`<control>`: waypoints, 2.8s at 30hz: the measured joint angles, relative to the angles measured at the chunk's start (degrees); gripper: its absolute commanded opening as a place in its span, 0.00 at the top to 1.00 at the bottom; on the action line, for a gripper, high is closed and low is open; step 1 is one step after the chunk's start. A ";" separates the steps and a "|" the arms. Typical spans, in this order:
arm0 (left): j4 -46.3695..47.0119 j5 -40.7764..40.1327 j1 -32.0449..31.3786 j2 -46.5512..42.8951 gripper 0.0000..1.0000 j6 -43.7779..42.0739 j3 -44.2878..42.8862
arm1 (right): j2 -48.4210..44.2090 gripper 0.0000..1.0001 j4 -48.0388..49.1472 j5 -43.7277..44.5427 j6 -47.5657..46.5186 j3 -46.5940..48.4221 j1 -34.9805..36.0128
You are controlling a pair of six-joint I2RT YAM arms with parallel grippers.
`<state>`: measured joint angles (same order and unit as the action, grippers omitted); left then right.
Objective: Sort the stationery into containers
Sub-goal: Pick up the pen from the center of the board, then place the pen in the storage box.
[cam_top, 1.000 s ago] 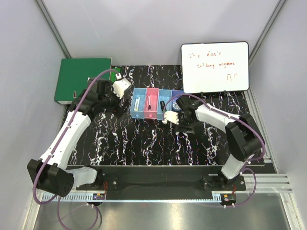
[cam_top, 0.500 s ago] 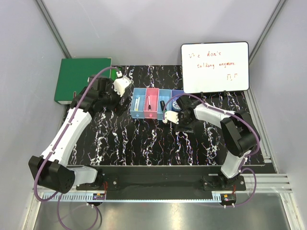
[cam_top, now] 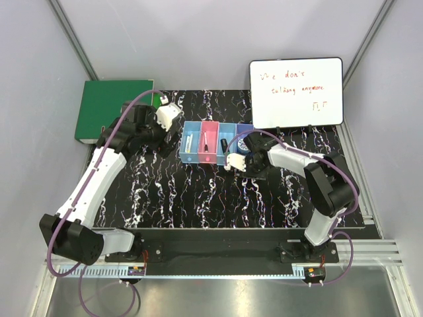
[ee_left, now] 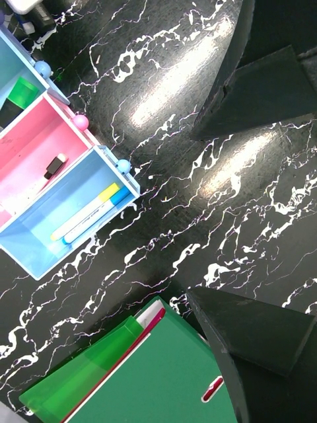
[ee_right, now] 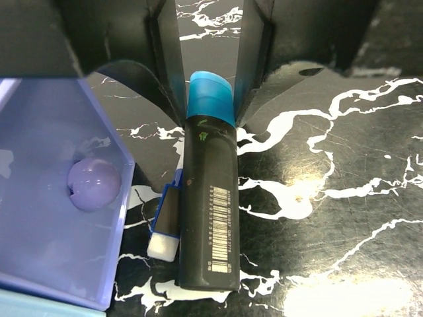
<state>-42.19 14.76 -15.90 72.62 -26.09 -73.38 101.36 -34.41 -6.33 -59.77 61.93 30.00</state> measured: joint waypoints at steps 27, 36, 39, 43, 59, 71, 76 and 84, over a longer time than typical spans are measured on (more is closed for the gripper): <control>-0.17 0.33 0.00 -1.07 0.01 1.07 -0.42 | -7.23 1.00 -13.20 -0.81 14.64 13.70 8.02; -0.20 0.76 0.00 -1.77 0.02 1.70 -0.37 | 2.05 1.00 -13.79 -0.70 35.23 30.23 8.28; -0.20 0.90 0.00 -2.32 0.01 1.90 0.31 | 6.71 1.00 -12.17 -0.74 45.07 36.63 7.74; -0.24 0.85 0.00 -3.41 0.01 1.79 1.60 | 13.20 1.00 -10.60 -0.87 58.03 44.85 5.62; -0.42 0.59 0.00 -3.89 0.01 0.39 2.64 | 19.80 1.00 -8.39 -7.06 82.34 42.93 -1.73; -0.42 0.61 0.00 -3.87 0.01 0.39 2.64 | 17.29 1.00 -7.32 -8.79 83.23 37.59 0.07; -0.42 0.61 0.00 -3.87 0.01 0.37 2.64 | 17.27 1.00 -6.93 -8.17 83.19 37.59 0.07; -0.42 0.63 0.00 -3.89 0.01 0.35 2.64 | 17.62 1.00 -6.88 -7.04 83.19 38.42 -0.24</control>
<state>-42.61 15.40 -15.90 68.73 -25.74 -70.74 118.98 -41.30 -13.37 23.42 100.36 29.76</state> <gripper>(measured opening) 0.984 0.328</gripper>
